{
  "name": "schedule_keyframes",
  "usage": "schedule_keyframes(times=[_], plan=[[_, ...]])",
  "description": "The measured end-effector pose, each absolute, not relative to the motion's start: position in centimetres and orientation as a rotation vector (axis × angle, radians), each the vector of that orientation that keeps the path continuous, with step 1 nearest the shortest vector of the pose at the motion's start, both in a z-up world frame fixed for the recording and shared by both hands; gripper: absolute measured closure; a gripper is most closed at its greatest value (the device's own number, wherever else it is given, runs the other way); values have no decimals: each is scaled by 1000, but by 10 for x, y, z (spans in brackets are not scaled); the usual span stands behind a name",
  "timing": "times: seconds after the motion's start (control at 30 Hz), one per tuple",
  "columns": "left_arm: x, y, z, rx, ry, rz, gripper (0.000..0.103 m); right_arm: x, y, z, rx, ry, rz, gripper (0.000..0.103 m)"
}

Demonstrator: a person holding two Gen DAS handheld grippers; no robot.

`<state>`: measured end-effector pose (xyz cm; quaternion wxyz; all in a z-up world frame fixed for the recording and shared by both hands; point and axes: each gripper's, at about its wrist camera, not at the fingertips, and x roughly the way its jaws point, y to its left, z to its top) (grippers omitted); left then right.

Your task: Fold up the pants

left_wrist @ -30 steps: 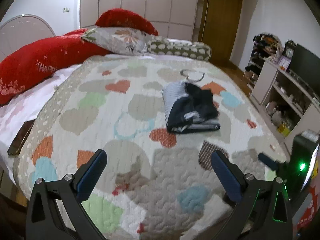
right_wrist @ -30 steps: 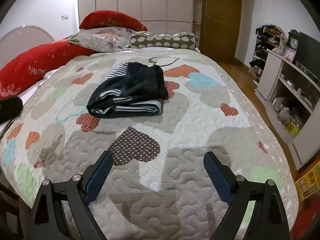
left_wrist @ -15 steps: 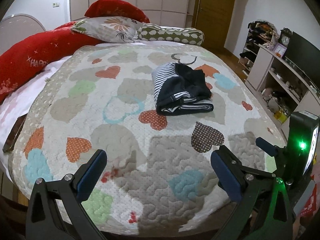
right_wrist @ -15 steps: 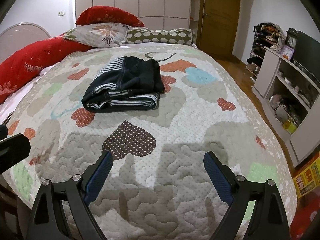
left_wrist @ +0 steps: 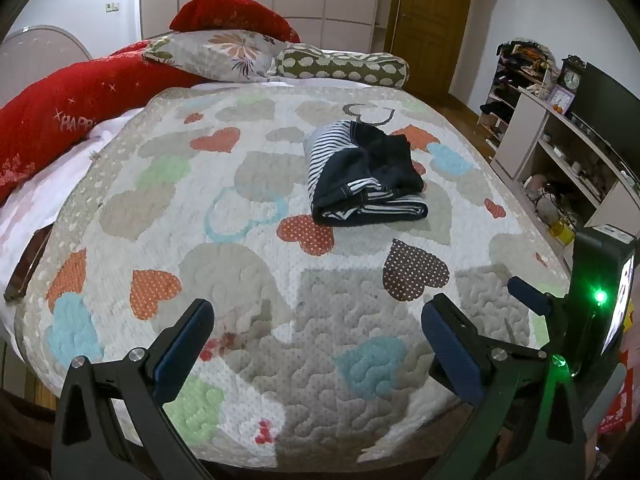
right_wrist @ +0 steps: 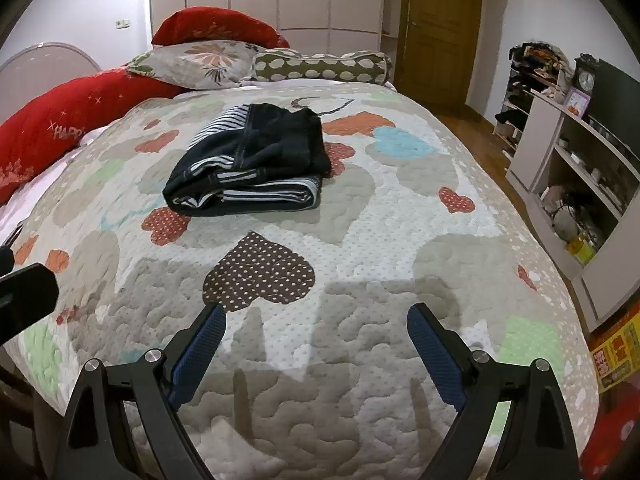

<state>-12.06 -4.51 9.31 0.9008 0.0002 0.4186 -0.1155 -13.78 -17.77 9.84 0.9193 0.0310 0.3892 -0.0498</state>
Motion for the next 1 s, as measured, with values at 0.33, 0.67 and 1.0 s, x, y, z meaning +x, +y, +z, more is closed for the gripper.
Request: schedule_keyframes(times=[0.33,0.67,1.0], plan=[[-119,-45,88,-1,884,-241,0,-138,-173,97,50,799,-96,9],[-118,-46,85,3,896,-239,0,-138,-170,94,45,798,-87,9],[-118,-47,80,20,894,-239,0,-139,-168,93,42,793,-60,9]])
